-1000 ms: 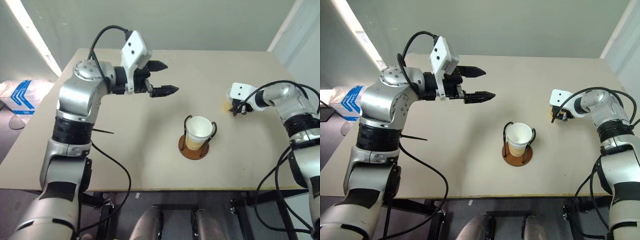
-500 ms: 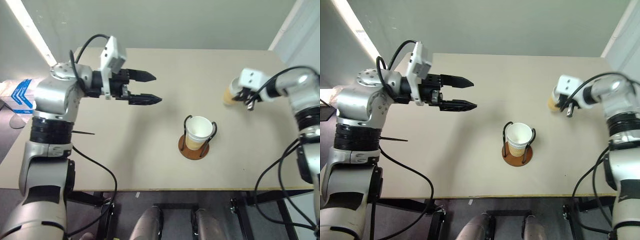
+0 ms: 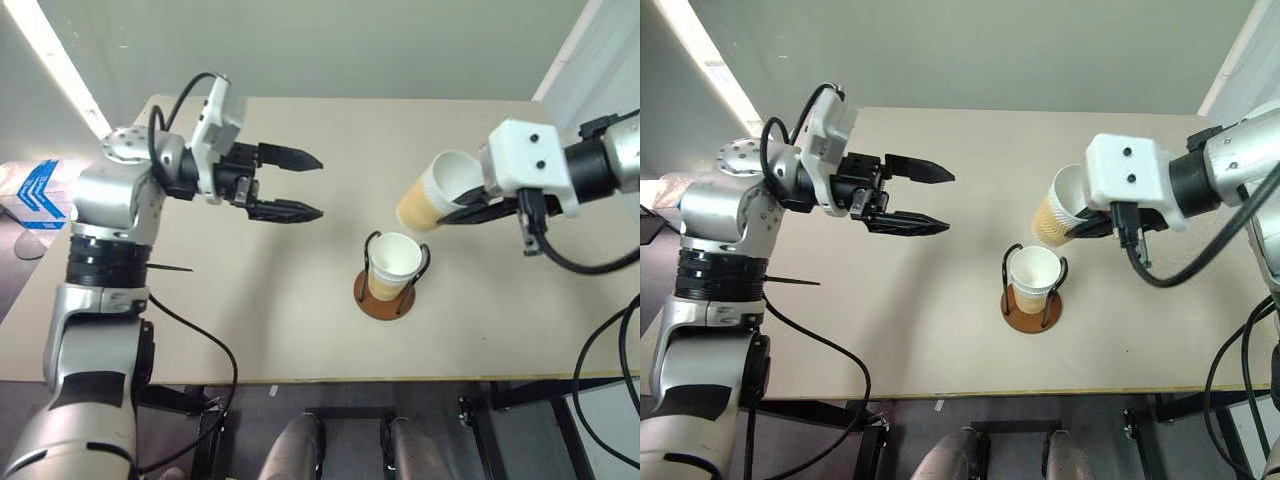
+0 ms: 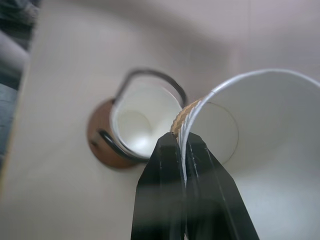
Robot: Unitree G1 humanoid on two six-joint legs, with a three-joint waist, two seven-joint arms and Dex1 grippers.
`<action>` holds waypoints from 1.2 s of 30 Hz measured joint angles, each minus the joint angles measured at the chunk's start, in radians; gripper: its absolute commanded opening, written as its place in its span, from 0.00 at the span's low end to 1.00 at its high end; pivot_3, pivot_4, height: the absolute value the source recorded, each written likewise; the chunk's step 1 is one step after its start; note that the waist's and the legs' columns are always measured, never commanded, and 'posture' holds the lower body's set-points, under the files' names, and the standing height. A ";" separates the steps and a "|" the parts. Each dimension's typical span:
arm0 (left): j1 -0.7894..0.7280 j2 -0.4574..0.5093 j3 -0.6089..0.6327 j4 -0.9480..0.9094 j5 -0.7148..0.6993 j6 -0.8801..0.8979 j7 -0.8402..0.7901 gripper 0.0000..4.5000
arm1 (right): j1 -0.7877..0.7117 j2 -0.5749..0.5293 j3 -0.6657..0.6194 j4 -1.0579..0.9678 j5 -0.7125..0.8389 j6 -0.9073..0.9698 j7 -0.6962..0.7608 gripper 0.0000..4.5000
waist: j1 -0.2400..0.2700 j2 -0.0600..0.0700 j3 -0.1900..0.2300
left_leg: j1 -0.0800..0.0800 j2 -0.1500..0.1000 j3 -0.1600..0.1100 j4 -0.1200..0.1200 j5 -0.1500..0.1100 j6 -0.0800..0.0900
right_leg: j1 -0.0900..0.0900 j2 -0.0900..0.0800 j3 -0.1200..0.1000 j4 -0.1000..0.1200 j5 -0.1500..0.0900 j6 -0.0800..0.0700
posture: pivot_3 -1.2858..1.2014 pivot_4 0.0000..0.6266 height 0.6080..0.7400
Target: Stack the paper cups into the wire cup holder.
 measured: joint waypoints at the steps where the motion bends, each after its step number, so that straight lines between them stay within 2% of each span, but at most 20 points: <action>1: 0.000 -0.001 -0.002 0.000 0.003 -0.007 -0.002 1.00 | 0.000 -0.002 0.003 -0.001 0.001 0.000 -0.002 0.00 | 0.000 0.000 0.000 | 0.000 0.000 0.000 0.000 0.001 0.001 | 0.000 0.000 0.000 0.000 0.000 0.000 | 0.52 0.24 1.00; 9: 0.000 -0.015 -0.031 0.000 0.015 -0.019 -0.005 1.00 | -0.024 0.012 0.090 -0.012 -0.005 -0.039 -0.003 0.00 | -0.002 0.000 0.000 | 0.001 0.000 0.000 0.000 0.003 0.007 | -0.002 0.000 0.000 0.008 0.001 -0.001 | 0.52 0.24 1.00; 16: 0.000 -0.018 -0.031 -0.004 0.016 -0.021 -0.003 1.00 | -0.025 0.082 0.172 0.019 -0.015 -0.077 -0.007 0.00 | -0.006 0.000 0.000 | 0.002 0.000 0.000 0.000 0.006 0.010 | -0.002 0.000 0.000 0.012 0.001 -0.001 | 0.52 0.24 1.00; 30: 0.007 -0.020 -0.031 -0.024 0.015 -0.020 0.016 1.00 | -0.031 0.114 0.236 0.114 -0.118 -0.191 0.015 0.00 | -0.006 0.000 0.000 | 0.001 0.000 0.000 0.000 0.006 0.009 | -0.002 0.000 0.000 0.012 0.002 -0.002 | 0.52 0.24 1.00; 33: 0.012 -0.020 -0.031 -0.024 0.015 -0.020 0.022 1.00 | -0.031 0.109 0.238 0.119 -0.127 -0.194 0.029 0.12 | -0.006 0.000 0.000 | 0.001 0.000 0.000 0.000 0.006 0.009 | -0.002 0.000 0.000 0.012 0.002 -0.002 | 0.52 0.24 1.00; 36: 0.017 -0.023 -0.031 -0.025 0.015 -0.020 0.023 1.00 | -0.033 0.108 0.237 0.119 -0.132 -0.189 0.041 0.32 | -0.006 0.000 0.000 | 0.001 0.000 0.000 -0.001 0.006 0.009 | -0.002 0.000 0.000 0.012 0.002 -0.002 | 0.52 0.24 1.00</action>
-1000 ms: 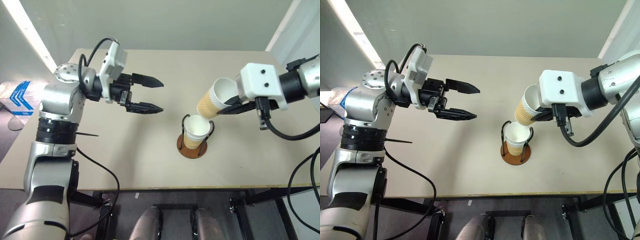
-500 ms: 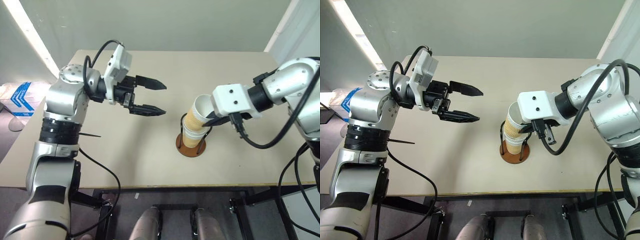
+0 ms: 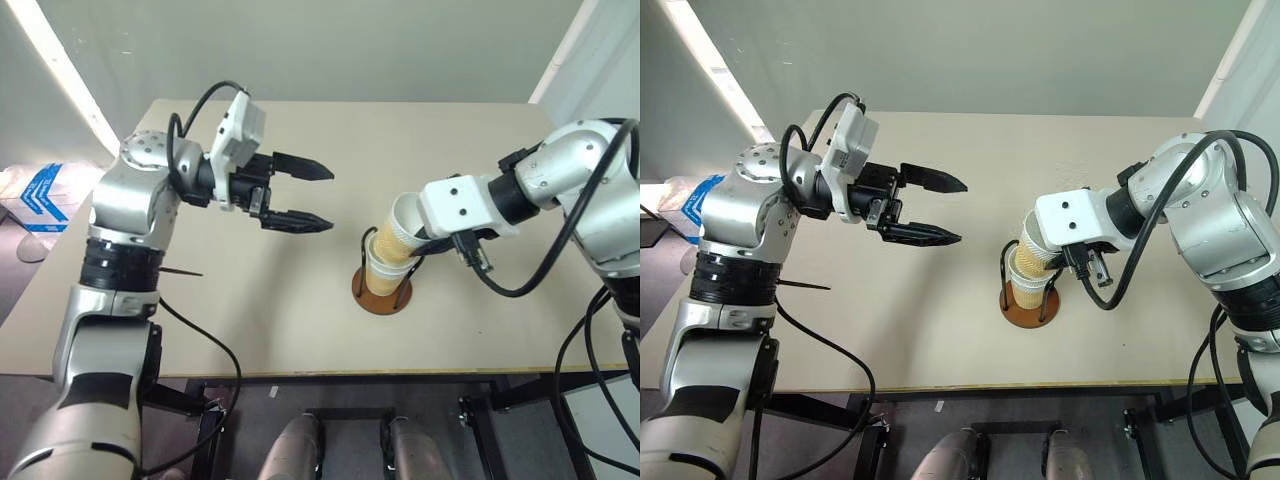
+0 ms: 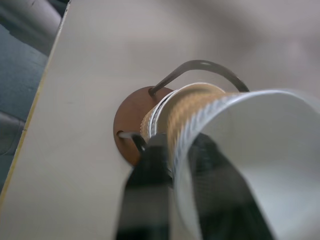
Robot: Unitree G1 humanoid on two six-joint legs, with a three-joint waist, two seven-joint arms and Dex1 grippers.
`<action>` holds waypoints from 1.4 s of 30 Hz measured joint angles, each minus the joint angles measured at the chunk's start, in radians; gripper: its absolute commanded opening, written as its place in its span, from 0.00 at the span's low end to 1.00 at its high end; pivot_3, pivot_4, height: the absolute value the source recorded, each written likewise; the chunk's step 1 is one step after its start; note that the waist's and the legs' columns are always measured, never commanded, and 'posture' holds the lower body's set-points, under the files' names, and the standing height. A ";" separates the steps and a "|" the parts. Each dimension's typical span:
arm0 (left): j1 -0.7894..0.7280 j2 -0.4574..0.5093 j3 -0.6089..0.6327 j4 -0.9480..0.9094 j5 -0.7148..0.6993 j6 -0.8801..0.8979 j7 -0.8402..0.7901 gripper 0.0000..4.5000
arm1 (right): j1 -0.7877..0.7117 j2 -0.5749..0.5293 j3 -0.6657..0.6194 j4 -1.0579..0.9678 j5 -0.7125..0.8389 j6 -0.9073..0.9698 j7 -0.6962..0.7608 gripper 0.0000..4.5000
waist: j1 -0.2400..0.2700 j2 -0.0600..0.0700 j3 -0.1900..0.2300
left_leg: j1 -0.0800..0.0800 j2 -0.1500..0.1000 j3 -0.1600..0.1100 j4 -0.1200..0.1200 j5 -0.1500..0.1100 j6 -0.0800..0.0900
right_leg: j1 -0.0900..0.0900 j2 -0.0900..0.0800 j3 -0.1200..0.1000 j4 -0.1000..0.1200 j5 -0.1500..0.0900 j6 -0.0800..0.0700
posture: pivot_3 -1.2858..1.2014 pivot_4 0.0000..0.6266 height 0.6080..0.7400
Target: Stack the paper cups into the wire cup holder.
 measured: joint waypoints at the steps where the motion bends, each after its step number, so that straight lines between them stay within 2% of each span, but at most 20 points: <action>1: 0.000 0.000 0.000 0.000 0.000 0.000 0.000 1.00 | -0.006 0.000 0.000 0.000 0.002 0.010 0.003 0.39 | 0.000 0.000 0.000 | 0.000 0.000 0.000 0.000 0.000 0.000 | 0.000 0.000 0.000 0.000 0.000 0.000 | 0.52 0.24 1.00; 4: 0.000 -0.001 0.000 -0.001 0.000 0.000 0.001 1.00 | -0.036 0.011 -0.014 0.000 0.022 0.057 -0.002 0.61 | 0.000 0.000 0.000 | 0.000 0.000 0.000 0.000 0.000 0.000 | 0.000 0.000 0.000 0.000 0.000 0.000 | 0.52 0.24 1.00; 7: 0.001 -0.007 0.000 -0.002 0.000 0.000 0.005 1.00 | -0.062 0.061 -0.081 0.000 0.083 0.157 -0.049 0.82 | -0.001 0.000 0.000 | 0.000 0.000 0.000 -0.001 0.000 -0.001 | 0.000 0.000 0.000 0.000 0.000 0.000 | 0.52 0.24 1.00; 11: 0.029 -0.009 0.004 -0.033 -0.001 0.021 0.048 1.00 | -0.063 0.077 -0.208 -0.002 0.167 0.291 -0.138 0.82 | 0.001 0.000 0.000 | 0.000 -0.001 0.000 -0.001 0.005 -0.009 | 0.000 0.000 0.000 -0.001 -0.001 -0.001 | 0.52 0.24 1.00; 16: 0.103 -0.007 0.043 -0.091 -0.012 0.079 0.155 1.00 | 0.090 0.072 -0.425 -0.006 0.233 0.429 -0.311 0.82 | 0.002 -0.002 -0.001 | 0.000 -0.001 0.000 -0.002 0.006 -0.010 | 0.001 0.000 0.000 -0.001 0.000 0.000 | 0.52 0.24 1.00; 21: 0.230 0.007 0.103 -0.194 0.000 0.102 0.316 1.00 | 0.288 0.135 -0.628 0.013 0.225 0.430 -0.561 0.82 | 0.001 -0.002 0.000 | 0.004 0.000 0.002 -0.006 0.007 -0.011 | 0.000 -0.001 0.001 0.001 0.001 0.004 | 0.52 0.24 1.00; 25: 0.305 0.013 0.165 -0.239 0.004 0.119 0.426 1.00 | 0.372 0.205 -0.748 0.016 0.226 0.431 -0.731 0.82 | 0.001 -0.002 0.000 | 0.007 0.000 0.002 -0.008 0.007 -0.012 | 0.001 0.000 0.002 0.001 0.002 0.006 | 0.52 0.24 1.00; 30: 0.313 0.010 0.204 -0.260 0.005 0.136 0.535 1.00 | 0.389 0.262 -0.790 0.080 0.245 0.453 -0.859 0.82 | 0.001 -0.002 0.000 | 0.009 -0.001 0.002 -0.009 0.007 -0.003 | 0.004 0.000 0.003 0.000 0.005 0.003 | 0.52 0.24 1.00; 36: 0.333 -0.023 0.209 -0.264 0.009 0.137 0.657 1.00 | 0.400 0.324 -0.798 0.186 0.243 0.361 -0.991 0.82 | 0.001 -0.002 0.000 | 0.013 -0.001 0.002 -0.010 0.010 -0.004 | 0.006 0.000 0.004 0.001 0.009 0.000 | 0.52 0.24 1.00; 42: 0.333 -0.043 0.221 -0.271 0.028 0.134 0.760 1.00 | 0.428 0.338 -0.764 0.236 0.225 0.287 -1.032 0.82 | 0.001 -0.002 0.000 | 0.013 -0.001 0.002 -0.011 0.009 -0.005 | 0.006 0.000 0.003 0.000 0.009 0.000 | 0.52 0.24 1.00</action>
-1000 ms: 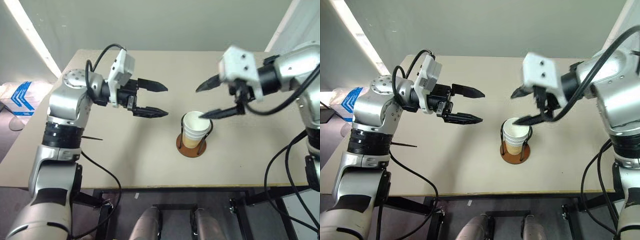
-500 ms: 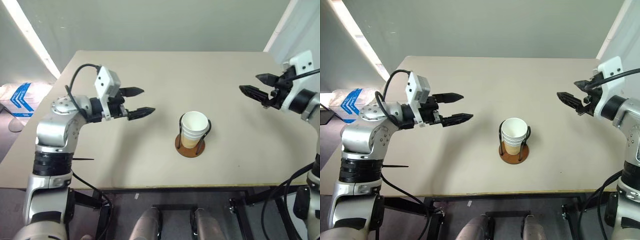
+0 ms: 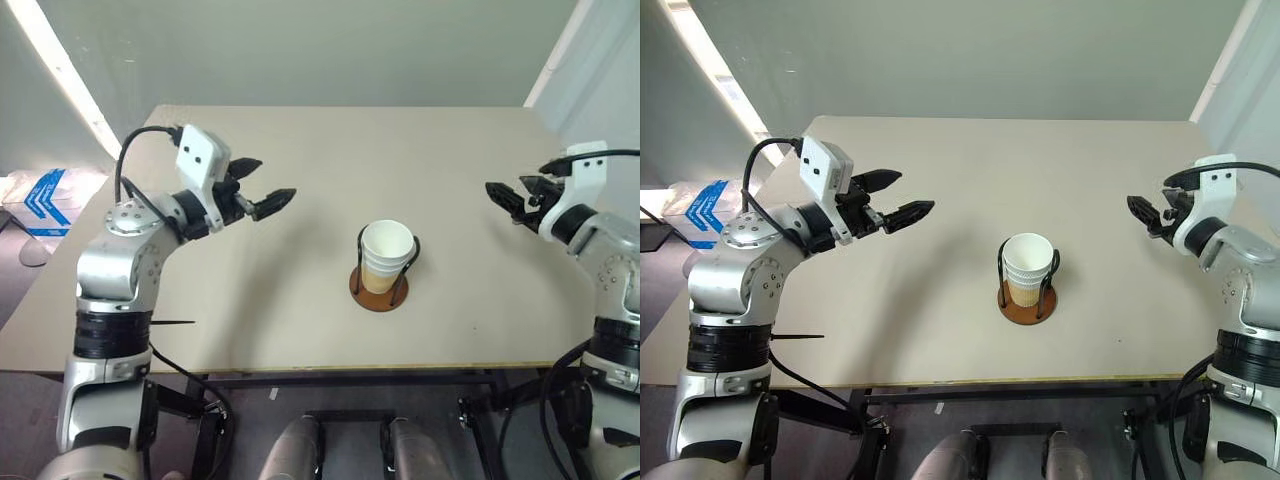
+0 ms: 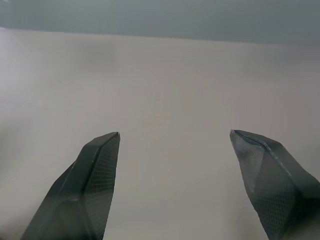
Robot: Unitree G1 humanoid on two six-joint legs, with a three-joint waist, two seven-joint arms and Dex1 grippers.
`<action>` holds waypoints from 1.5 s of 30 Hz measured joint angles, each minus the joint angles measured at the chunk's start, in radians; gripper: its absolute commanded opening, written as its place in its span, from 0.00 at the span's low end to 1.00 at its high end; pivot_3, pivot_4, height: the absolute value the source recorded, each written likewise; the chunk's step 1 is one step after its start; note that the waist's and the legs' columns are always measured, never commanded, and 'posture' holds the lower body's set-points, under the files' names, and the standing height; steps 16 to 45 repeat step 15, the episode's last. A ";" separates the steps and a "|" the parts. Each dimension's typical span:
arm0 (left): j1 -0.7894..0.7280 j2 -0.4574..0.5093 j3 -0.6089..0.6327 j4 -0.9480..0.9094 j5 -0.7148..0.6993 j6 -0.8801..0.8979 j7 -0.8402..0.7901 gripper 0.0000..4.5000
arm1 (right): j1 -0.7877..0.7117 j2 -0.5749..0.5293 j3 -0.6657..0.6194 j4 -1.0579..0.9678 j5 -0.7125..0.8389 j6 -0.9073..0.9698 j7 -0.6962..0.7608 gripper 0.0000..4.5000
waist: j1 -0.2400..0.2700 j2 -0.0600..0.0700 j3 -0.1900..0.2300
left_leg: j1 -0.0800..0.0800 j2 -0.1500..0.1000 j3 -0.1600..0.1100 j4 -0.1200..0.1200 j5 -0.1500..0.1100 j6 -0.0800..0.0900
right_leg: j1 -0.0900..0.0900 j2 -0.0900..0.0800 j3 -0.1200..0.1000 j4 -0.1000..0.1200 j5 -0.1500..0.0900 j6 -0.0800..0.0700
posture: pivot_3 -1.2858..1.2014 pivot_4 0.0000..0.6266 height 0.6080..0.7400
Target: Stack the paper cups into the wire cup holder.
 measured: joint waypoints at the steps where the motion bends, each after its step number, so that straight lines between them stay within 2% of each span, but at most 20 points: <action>1: 0.000 -0.009 0.009 0.000 -0.001 0.000 0.012 1.00 | 0.001 -0.001 0.009 0.006 -0.001 -0.010 0.000 0.82 | 0.000 0.000 0.000 | 0.000 0.000 0.000 0.000 0.000 0.000 | 0.000 0.000 0.000 0.000 0.000 0.000 | 0.52 0.24 1.00; 14: 0.000 -0.023 0.052 -0.023 -0.010 0.008 0.117 1.00 | 0.002 -0.004 0.075 0.062 -0.021 -0.117 -0.022 0.82 | 0.001 0.000 0.000 | -0.001 0.000 0.000 0.000 -0.002 -0.001 | 0.000 0.000 0.000 -0.002 -0.001 0.001 | 0.52 0.24 1.00; 45: 0.000 -0.023 0.052 -0.023 -0.009 0.009 0.119 1.00 | 0.002 -0.004 0.076 0.064 -0.020 -0.122 -0.023 0.82 | 0.001 0.000 0.000 | -0.001 0.000 0.000 0.000 -0.002 -0.001 | 0.000 0.000 0.000 -0.002 -0.001 0.001 | 0.52 0.24 1.00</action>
